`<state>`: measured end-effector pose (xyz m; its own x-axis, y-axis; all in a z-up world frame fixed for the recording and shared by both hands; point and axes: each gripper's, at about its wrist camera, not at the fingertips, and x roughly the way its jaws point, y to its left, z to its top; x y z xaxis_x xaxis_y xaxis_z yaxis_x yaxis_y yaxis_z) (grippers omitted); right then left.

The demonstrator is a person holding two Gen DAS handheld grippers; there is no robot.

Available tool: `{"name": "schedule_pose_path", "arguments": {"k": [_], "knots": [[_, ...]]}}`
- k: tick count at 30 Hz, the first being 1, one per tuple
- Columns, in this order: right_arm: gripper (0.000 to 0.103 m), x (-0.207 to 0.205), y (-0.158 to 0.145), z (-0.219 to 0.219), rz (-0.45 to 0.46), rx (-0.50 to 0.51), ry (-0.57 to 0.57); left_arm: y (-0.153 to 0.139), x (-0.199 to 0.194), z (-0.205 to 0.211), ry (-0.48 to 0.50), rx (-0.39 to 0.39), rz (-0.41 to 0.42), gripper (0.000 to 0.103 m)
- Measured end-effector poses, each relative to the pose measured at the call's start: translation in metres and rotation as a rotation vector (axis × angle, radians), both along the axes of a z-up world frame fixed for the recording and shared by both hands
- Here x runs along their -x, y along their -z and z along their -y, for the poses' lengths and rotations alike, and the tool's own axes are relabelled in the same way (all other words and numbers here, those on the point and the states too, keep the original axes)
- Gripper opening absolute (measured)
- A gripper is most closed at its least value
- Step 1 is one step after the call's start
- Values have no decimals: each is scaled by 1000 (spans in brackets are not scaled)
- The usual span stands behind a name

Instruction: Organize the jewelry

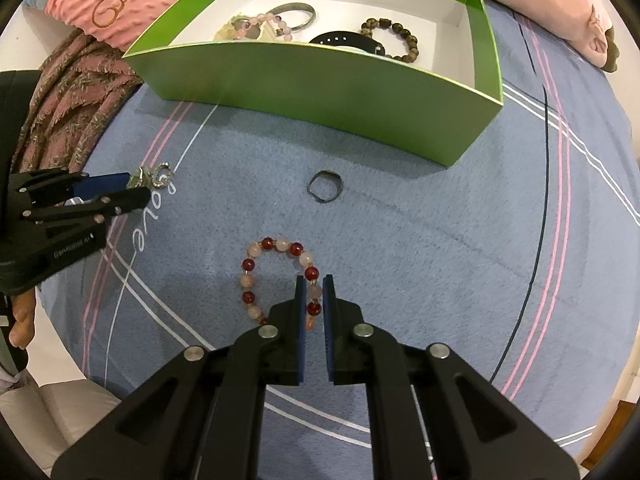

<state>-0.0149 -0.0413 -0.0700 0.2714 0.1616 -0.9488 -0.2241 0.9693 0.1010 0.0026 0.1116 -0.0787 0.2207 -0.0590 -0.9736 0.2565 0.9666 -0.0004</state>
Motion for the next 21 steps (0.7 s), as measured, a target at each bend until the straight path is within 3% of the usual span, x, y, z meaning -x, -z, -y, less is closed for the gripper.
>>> {"name": "schedule_pose_path", "arguments": {"k": [4, 13, 21], "knots": [[7, 1, -2, 1, 6, -3, -2, -5, 0, -13, -22, 55, -15, 18], [7, 4, -19, 5, 37, -19, -4, -37, 4, -37, -33, 75, 29, 17], [7, 8, -62, 12, 122, -47, 6, -72, 8, -49, -44, 90, 83, 17]]}}
